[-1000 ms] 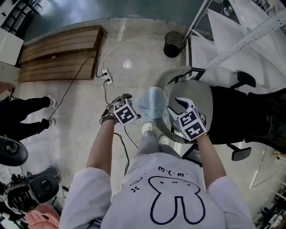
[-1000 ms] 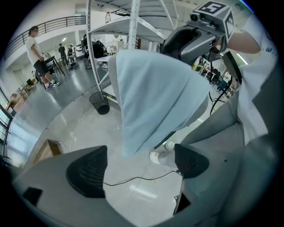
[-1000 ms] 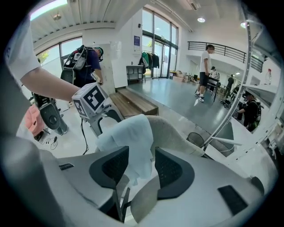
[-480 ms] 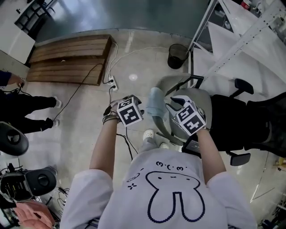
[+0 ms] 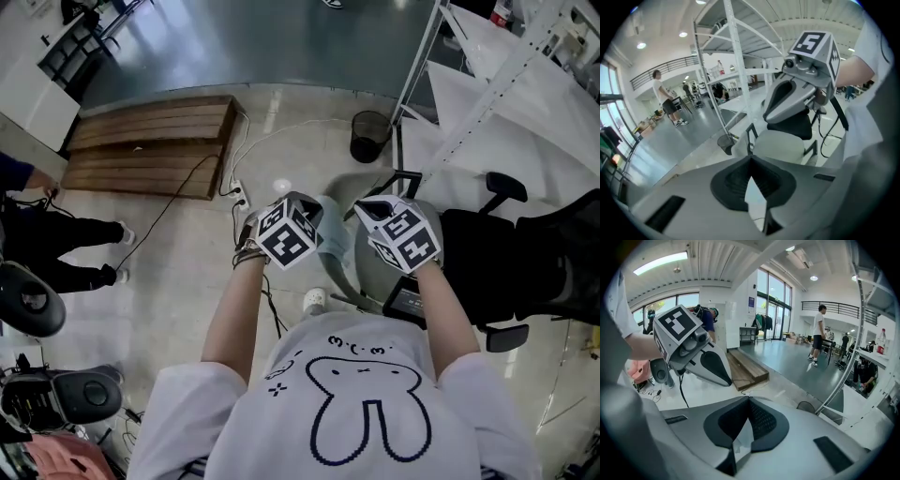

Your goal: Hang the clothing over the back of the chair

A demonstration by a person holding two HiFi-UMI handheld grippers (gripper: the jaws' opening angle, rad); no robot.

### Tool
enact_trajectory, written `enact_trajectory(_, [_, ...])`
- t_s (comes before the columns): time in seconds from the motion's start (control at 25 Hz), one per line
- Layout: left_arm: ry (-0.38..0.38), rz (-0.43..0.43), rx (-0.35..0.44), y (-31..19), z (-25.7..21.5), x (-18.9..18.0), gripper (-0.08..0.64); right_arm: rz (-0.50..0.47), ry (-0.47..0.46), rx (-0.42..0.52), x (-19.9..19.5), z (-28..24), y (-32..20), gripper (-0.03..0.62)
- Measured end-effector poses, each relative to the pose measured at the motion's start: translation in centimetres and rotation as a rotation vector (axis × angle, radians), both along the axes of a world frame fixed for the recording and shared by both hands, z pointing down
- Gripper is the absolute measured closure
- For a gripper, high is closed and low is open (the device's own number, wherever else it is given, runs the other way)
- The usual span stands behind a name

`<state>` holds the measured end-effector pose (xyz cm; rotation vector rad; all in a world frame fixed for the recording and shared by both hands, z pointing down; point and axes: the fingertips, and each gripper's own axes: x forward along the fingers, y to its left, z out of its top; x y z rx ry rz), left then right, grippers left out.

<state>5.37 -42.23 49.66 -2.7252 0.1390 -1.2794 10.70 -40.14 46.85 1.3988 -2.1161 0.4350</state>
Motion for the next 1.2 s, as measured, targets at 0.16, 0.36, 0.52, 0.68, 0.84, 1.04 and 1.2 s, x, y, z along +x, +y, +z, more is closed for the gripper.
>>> enact_trajectory(0.16, [0.201, -0.179, -0.013, -2.0, -4.0, 2.0, 0.532, 0.078, -0.062, 0.087, 1.4, -3.0, -1.0, 0.6])
enact_trajectory(0.36, [0.402, -0.282, -0.001, -3.1, -9.6, 3.8, 0.532, 0.142, -0.102, 0.193, 2.6, -7.1, -1.1, 0.601])
enact_trajectory(0.52, [0.539, -0.283, -0.032, -2.4, -13.5, 4.9, 0.531, 0.166, -0.131, 0.244, 2.6, -9.1, -0.7, 0.601])
enact_trajectory(0.68, [0.646, -0.267, -0.082, -1.1, -16.0, 5.6, 0.531, 0.189, -0.14, 0.271, 2.8, -10.1, -0.3, 0.601])
enact_trajectory(0.84, [0.645, -0.271, -0.055, -0.6, -16.4, 5.9, 0.531, 0.228, -0.137, 0.309, 3.2, -11.3, 0.8, 0.601])
enact_trajectory(1.04, [0.66, -0.278, -0.025, 0.1, -16.6, 6.1, 0.531, 0.285, -0.149, 0.378, 3.8, -13.0, 1.9, 0.601])
enact_trajectory(1.2, [0.694, -0.269, -0.018, 0.8, -17.5, 6.0, 0.531, 0.299, -0.15, 0.416, 4.3, -14.2, 2.1, 0.601])
